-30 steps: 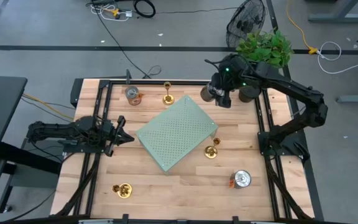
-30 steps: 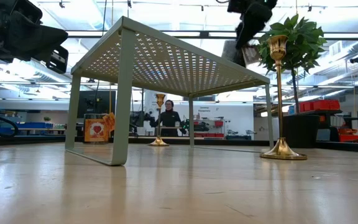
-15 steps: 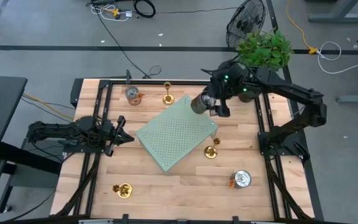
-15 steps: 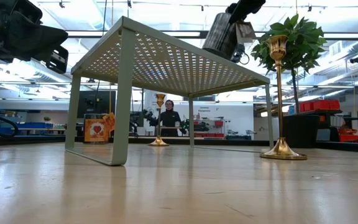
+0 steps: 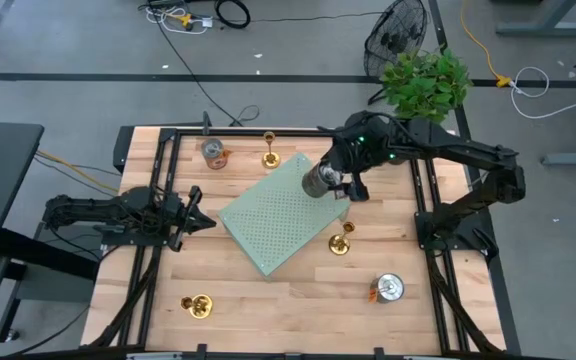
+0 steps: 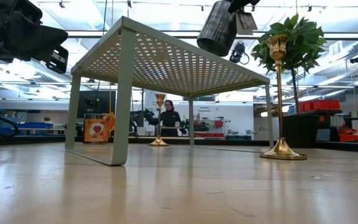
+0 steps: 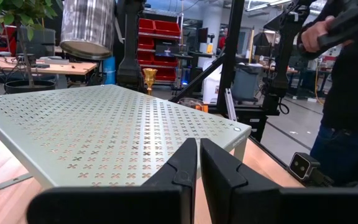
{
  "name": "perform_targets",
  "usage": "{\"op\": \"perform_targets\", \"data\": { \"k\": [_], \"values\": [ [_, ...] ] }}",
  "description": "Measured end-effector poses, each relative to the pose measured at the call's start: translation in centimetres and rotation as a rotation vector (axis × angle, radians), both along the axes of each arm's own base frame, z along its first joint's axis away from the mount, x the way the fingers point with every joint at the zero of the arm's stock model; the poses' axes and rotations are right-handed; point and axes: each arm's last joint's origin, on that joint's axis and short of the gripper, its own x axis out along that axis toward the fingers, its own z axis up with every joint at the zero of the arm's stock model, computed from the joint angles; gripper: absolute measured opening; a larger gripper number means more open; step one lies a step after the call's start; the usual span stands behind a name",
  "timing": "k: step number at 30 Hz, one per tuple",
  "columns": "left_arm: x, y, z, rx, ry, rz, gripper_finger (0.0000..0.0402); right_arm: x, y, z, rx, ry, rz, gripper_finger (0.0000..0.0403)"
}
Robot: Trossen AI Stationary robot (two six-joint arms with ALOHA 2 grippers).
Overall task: Pick & Place candle stick holders
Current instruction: Put the top right silver scented candle on the shelf
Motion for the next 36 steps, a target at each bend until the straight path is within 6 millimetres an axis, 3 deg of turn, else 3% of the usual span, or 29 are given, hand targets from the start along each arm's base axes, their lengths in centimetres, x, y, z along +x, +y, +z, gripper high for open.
{"op": "perform_targets", "data": {
  "k": [8, 14, 26, 36],
  "values": [
    [0.0, 0.0, 0.0, 0.0, 0.0, 0.0, 0.0025, 0.4, -1.1, 1.2, 0.044, 0.029, -0.062, 0.0368],
    [0.0, 0.0, 0.0, 0.0, 0.0, 0.0, 0.0026, 1.8, -2.7, 2.2, 0.086, 0.065, -0.138, 0.0368],
    [0.0, 0.0, 0.0, 0.0, 0.0, 0.0, 0.0025, 6.0, -5.6, -1.2, 0.124, 0.196, -0.238, 0.0368],
    [0.0, 0.0, 0.0, 0.0, 0.0, 0.0, 0.0025, 6.9, -5.7, -2.1, 0.089, 0.218, -0.233, 0.0368]
  ]
}}
